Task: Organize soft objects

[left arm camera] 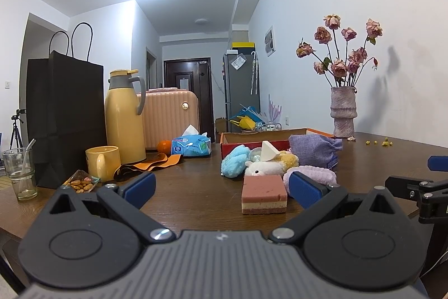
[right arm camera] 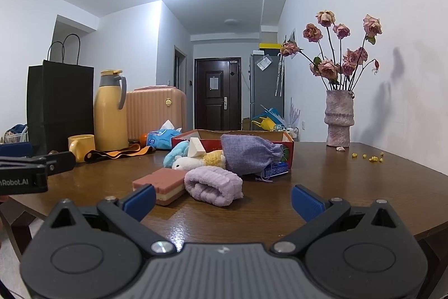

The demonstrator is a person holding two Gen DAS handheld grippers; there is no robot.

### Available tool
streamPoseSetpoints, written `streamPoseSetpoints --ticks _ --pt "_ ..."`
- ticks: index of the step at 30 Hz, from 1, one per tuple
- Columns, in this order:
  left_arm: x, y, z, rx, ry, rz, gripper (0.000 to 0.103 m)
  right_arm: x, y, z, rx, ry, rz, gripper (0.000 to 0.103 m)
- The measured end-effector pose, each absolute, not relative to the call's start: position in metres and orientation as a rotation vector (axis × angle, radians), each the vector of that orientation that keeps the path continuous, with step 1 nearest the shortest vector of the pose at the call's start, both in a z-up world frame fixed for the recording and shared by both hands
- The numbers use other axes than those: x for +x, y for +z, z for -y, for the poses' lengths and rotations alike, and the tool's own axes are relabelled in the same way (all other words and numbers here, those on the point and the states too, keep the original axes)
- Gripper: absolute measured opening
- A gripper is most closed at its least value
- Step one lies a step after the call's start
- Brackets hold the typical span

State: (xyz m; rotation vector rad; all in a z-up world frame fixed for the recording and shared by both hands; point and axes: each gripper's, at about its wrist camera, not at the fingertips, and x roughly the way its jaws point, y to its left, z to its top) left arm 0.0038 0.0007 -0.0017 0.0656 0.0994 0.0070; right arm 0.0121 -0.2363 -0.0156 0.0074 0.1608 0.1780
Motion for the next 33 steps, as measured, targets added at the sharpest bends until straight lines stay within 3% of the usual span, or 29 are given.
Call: streamPoseSetpoints --ticks 33 --pt "0.0026 -0.0021 0.0002 0.063 -0.005 -0.114 0.103 0.0139 -0.0178 0.2355 0.009 0.175 -0.163 0.103"
